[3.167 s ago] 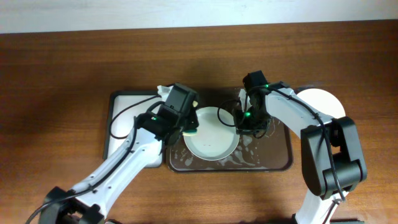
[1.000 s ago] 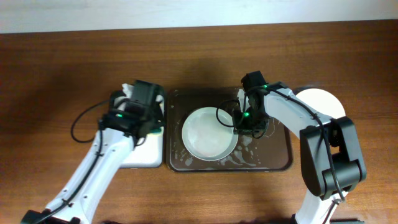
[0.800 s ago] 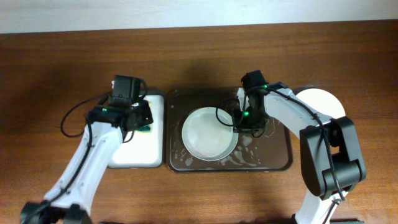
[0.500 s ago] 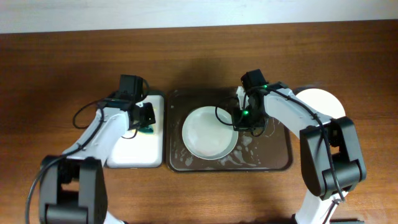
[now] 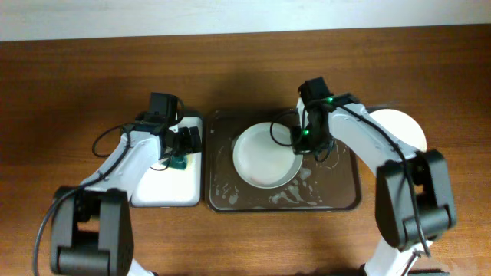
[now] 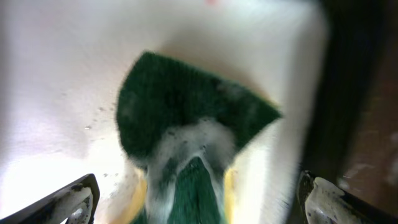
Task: Clean dirty plates on tray and stack at the side
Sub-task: 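Return the sponge with the left gripper to the white tray, then lift the plate with the right gripper and stack it on the right pile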
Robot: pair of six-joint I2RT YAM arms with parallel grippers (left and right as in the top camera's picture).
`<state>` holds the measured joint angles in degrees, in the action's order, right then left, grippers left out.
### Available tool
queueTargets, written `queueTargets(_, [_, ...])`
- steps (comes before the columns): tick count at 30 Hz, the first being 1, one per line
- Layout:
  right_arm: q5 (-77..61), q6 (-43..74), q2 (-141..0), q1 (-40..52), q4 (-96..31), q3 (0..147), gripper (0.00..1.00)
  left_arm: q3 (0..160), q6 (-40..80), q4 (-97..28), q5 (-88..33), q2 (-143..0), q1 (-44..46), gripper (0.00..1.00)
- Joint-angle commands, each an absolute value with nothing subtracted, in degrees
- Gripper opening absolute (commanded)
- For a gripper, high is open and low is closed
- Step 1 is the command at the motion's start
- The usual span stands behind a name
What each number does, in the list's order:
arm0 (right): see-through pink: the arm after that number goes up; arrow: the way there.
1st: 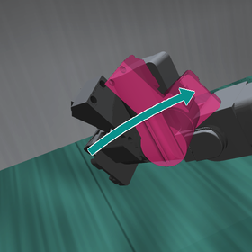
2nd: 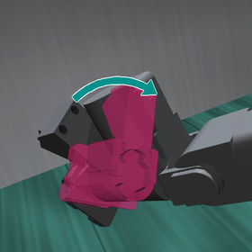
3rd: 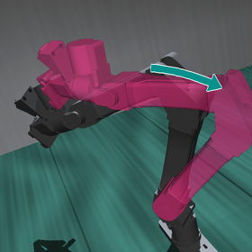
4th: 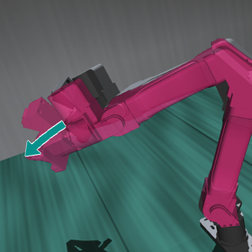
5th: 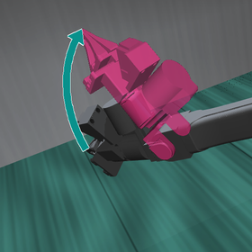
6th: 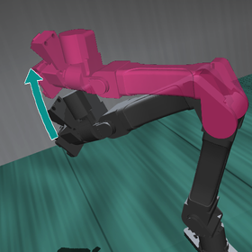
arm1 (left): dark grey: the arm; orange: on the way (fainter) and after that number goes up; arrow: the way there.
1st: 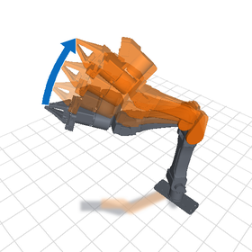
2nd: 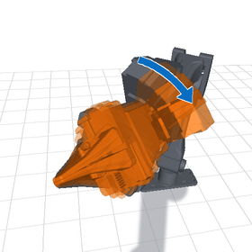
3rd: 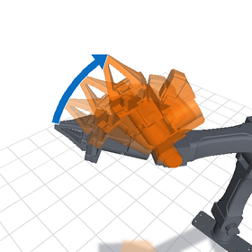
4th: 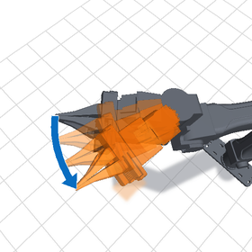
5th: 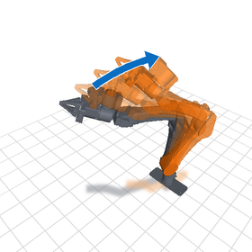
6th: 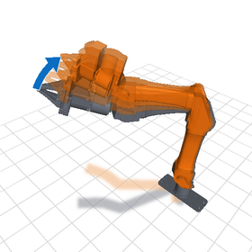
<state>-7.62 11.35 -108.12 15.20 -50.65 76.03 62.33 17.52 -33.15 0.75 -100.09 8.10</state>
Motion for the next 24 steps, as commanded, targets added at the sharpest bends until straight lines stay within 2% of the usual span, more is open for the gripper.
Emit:
queueTargets(1, [3.2, 10.79, -99.7, 14.87, -51.7, 78.56, 0.04, 62.08, 17.06, -34.37, 0.16, -92.86, 7.81, 0.99])
queueTargets(7, [15.22, 10.81, -90.54, 15.09, -54.02, 78.56, 0.04, 62.06, 17.06, -36.82, 0.16, -91.74, 7.81, 1.0])
queueTargets(14, [36.07, 10.79, -86.26, 16.6, -57.08, 78.56, 0.04, 62.06, 17.06, -36.99, 0.16, -91.74, 7.81, 0.99])
queueTargets(20, [44.64, 10.81, -86.28, 24.56, -57.04, 78.56, 0.04, 62.06, 17.06, -37.17, 0.16, -91.74, 7.81, 1.0])
queueTargets(24, [55.79, 10.81, -86.28, 33.28, -56.36, 78.56, 0.04, 62.06, 17.06, -37.17, 0.16, -91.74, 7.81, 0.99])
